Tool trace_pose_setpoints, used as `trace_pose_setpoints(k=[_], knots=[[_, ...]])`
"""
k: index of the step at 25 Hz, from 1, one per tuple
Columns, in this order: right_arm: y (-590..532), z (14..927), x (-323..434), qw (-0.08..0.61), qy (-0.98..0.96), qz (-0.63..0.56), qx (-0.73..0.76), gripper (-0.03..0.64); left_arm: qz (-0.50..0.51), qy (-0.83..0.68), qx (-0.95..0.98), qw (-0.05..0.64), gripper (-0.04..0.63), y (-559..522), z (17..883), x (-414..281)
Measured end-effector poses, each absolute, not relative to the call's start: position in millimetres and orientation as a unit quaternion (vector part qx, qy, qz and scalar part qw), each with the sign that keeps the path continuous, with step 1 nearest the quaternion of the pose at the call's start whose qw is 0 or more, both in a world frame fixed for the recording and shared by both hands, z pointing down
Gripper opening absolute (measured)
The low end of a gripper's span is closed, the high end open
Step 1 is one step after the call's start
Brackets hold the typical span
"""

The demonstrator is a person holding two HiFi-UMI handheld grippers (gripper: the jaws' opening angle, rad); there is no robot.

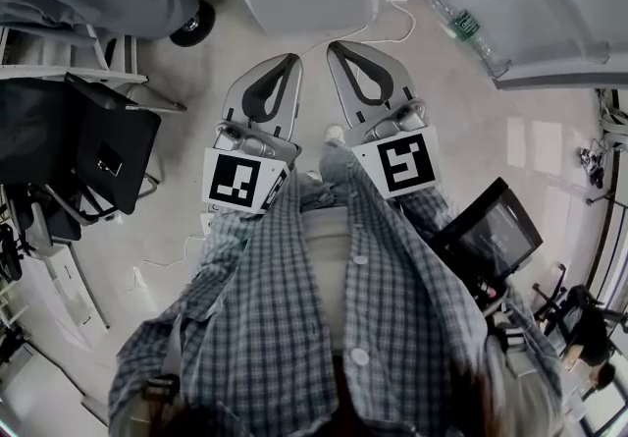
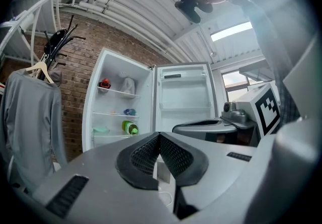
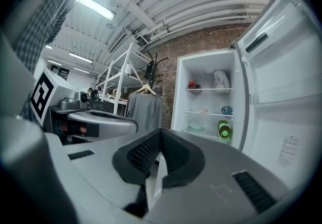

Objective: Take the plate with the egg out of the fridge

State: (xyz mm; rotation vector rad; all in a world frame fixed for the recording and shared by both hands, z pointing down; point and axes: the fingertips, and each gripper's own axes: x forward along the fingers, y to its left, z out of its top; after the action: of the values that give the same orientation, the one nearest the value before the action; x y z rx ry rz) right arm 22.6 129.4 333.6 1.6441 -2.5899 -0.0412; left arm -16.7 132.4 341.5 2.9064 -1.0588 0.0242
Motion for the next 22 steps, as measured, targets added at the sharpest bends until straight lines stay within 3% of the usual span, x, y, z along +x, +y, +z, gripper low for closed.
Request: trace_pose_setpoints(k=[22], knots=[[71, 356, 104, 0.078, -0.846, -0.007, 0.527, 0.006, 0.022, -0.384, 0.923, 0.018, 0.006, 66, 349, 30]])
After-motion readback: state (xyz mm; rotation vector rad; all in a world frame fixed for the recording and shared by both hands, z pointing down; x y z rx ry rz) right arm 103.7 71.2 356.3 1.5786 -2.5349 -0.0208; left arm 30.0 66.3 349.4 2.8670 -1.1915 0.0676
